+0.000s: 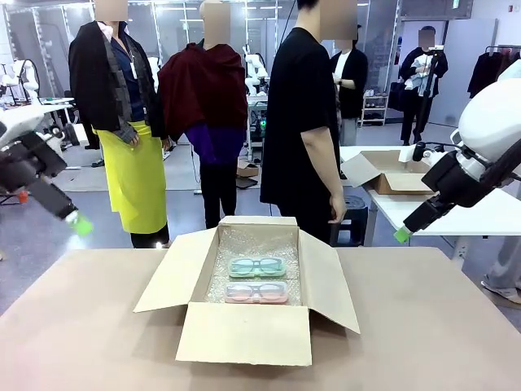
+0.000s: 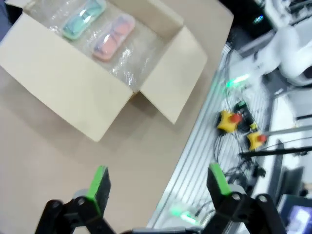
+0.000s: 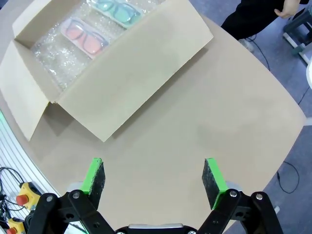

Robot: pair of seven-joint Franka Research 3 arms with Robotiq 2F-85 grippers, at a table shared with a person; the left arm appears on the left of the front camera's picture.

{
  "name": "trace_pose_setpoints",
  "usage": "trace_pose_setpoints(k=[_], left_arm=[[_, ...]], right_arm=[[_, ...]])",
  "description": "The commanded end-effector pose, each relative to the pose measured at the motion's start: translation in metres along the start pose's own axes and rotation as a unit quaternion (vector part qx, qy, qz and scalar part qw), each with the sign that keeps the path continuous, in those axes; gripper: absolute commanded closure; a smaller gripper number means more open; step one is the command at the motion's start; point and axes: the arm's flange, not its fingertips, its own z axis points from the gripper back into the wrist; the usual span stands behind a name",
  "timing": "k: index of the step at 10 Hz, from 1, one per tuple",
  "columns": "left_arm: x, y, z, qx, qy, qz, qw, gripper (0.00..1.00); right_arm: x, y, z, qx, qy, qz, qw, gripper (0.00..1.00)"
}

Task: Pack the glasses set securely to prepare it for shipping.
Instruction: Position the Package Box on the left side of the table.

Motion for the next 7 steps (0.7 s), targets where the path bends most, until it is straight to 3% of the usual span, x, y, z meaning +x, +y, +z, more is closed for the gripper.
trace_pose_setpoints(k=[1,3,4,7], left_arm=[[0.028,0.063,-0.003,-0.097,-0.064,0.095,0.989,0.00],[0.019,0.121,-0.024,-0.166,-0.132,0.198,0.957,0.00],[0.009,0.145,-0.034,-0.152,-0.147,0.225,0.951,0.00],[-0.008,0.178,-0.050,-0.174,-0.174,0.230,0.942,0.00]], right_arm=[[0.000,0.002,0.002,0.001,0.005,0.001,1.000,0.00],[0.000,0.002,0.002,0.001,0.005,0.001,1.000,0.00],[0.000,0.002,0.002,0.001,0.005,0.001,1.000,0.00],[0.000,0.002,0.002,0.001,0.005,0.001,1.000,0.00]])
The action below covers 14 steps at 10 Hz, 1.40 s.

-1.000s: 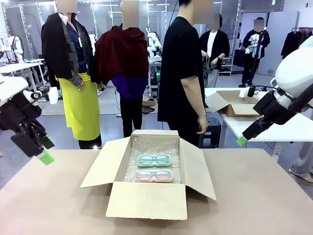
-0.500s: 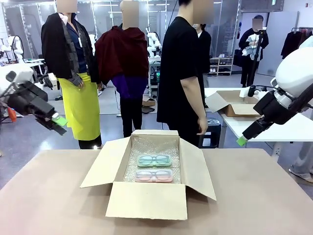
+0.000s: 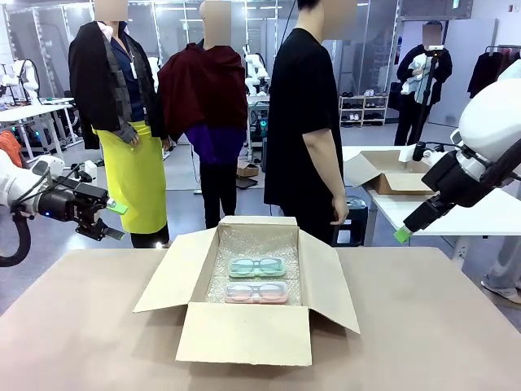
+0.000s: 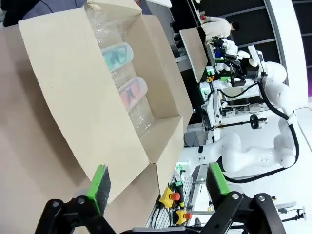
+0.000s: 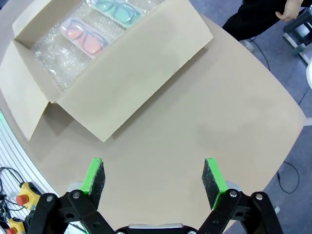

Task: Pack the glasses set securely to prepare it for shipping.
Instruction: Position the Package Box on the left side of the table.

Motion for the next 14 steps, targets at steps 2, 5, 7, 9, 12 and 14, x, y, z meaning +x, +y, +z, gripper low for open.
trace_pose_setpoints(k=[2,5,7,9,12,14], left_arm=[[-0.001,-0.007,-0.001,0.004,0.006,-0.005,1.000,0.00],[0.001,-0.002,-0.003,-0.003,0.003,-0.003,1.000,0.00],[0.020,0.035,-0.006,-0.021,0.013,0.040,0.999,0.00],[0.016,0.064,-0.014,-0.038,0.007,0.064,0.997,0.00],[0.008,0.103,-0.030,-0.056,-0.012,0.085,0.995,0.00],[0.004,0.121,-0.040,-0.079,-0.040,0.109,0.990,0.00]], right_arm=[[0.000,0.002,0.001,0.000,0.005,0.000,1.000,0.00],[0.000,0.002,0.001,0.000,0.005,0.000,1.000,0.00],[0.000,0.002,0.001,0.000,0.005,0.000,1.000,0.00],[0.000,0.002,0.001,0.000,0.005,0.000,1.000,0.00],[0.000,0.002,0.001,0.000,0.005,0.000,1.000,0.00],[0.000,0.002,0.001,0.000,0.005,0.000,1.000,0.00]])
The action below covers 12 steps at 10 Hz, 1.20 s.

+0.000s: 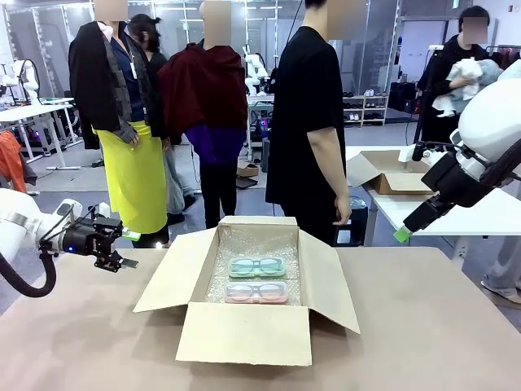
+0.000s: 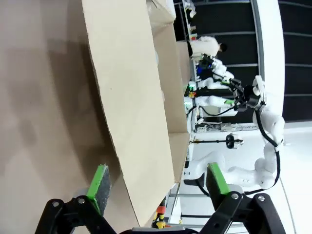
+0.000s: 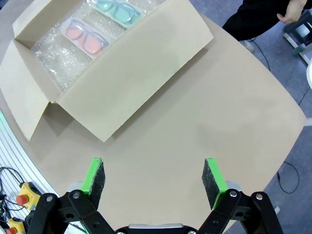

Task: Pack the glasses set securely to prepare it for shipping.
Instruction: Position the Package Box on the left side of the table.

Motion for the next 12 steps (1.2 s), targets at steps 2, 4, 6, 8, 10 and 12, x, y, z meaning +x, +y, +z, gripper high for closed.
trace_pose_setpoints(k=[2,4,6,8,10,12], left_arm=[[0.005,0.021,-0.016,-0.027,-0.006,0.020,0.999,0.00],[0.009,0.033,-0.026,-0.052,-0.020,0.020,0.998,0.00],[0.003,0.040,-0.036,-0.066,-0.011,0.033,0.997,0.00],[-0.001,0.048,-0.048,-0.073,-0.011,0.051,0.996,0.00],[-0.006,0.043,-0.052,-0.094,-0.015,0.042,0.995,0.00],[-0.009,0.041,-0.055,-0.091,-0.016,0.036,0.995,0.16]], right_arm=[[-0.001,0.002,0.002,0.000,0.005,0.000,1.000,0.00],[-0.001,0.002,0.002,0.000,0.005,0.000,1.000,0.00],[-0.001,0.002,0.002,0.000,0.005,0.000,1.000,0.00],[-0.001,0.002,0.002,0.000,0.005,0.000,1.000,0.00],[-0.001,0.002,0.002,0.000,0.005,0.000,1.000,0.00],[-0.001,0.002,0.002,0.000,0.005,0.000,1.000,0.00]])
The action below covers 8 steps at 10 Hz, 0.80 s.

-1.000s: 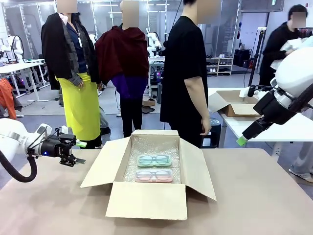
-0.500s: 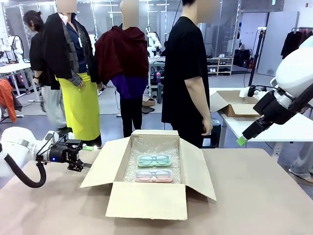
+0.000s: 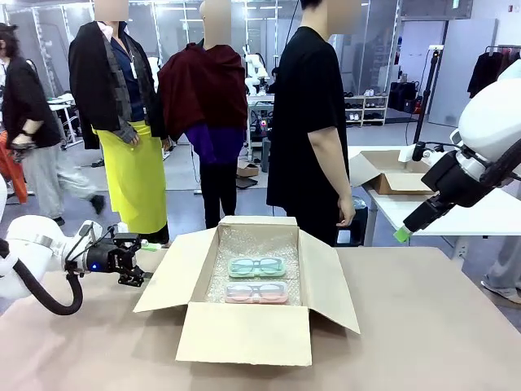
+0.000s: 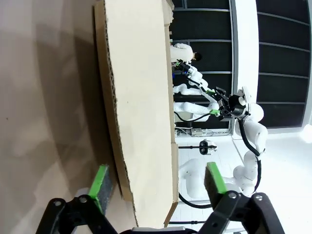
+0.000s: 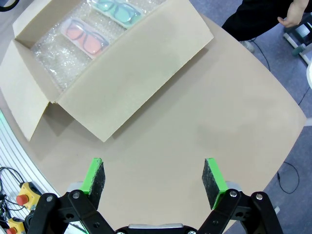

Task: Pack the glasses set securely to prepare it for shipping.
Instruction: Position the Package Box on the left side of the table.

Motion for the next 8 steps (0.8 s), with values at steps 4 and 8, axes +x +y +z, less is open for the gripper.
trace_pose_setpoints(k=[4,8], left_arm=[[-0.0109,-0.0102,-0.0041,-0.008,-0.017,-0.018,1.000,1.00],[-0.0113,-0.0088,-0.0038,-0.006,-0.018,-0.012,1.000,1.00]], right_arm=[[-0.0007,0.0017,0.0016,0.000,0.005,0.000,1.000,0.00],[-0.0007,0.0017,0.0016,0.000,0.005,0.000,1.000,0.00]])
